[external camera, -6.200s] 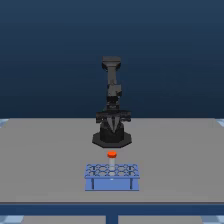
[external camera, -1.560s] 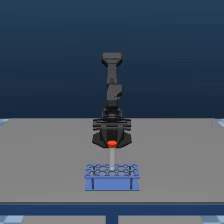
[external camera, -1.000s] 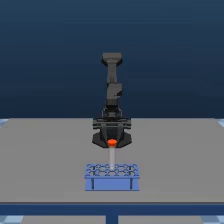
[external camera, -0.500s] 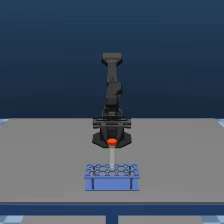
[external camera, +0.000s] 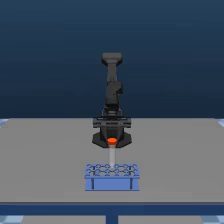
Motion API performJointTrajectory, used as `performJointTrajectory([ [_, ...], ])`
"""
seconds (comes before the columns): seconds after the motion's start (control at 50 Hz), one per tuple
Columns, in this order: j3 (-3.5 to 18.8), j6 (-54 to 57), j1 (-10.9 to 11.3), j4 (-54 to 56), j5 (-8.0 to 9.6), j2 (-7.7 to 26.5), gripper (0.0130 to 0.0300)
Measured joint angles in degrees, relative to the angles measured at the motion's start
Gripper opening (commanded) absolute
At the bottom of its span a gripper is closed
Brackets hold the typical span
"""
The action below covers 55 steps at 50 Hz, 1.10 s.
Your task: Pick up the centrifuge tube on the rack
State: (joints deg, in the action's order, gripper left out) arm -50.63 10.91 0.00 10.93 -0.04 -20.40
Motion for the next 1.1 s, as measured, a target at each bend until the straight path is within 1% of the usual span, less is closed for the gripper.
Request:
performJointTrajectory([
  [0.22,0.14,-2.32,0.00,-2.63,0.28,-0.14,0.0130],
  [0.72,0.54,-11.72,0.00,-12.30,1.04,-0.52,0.0130],
  [1.1,0.87,-13.52,0.00,-13.65,1.67,-0.83,0.0130],
])
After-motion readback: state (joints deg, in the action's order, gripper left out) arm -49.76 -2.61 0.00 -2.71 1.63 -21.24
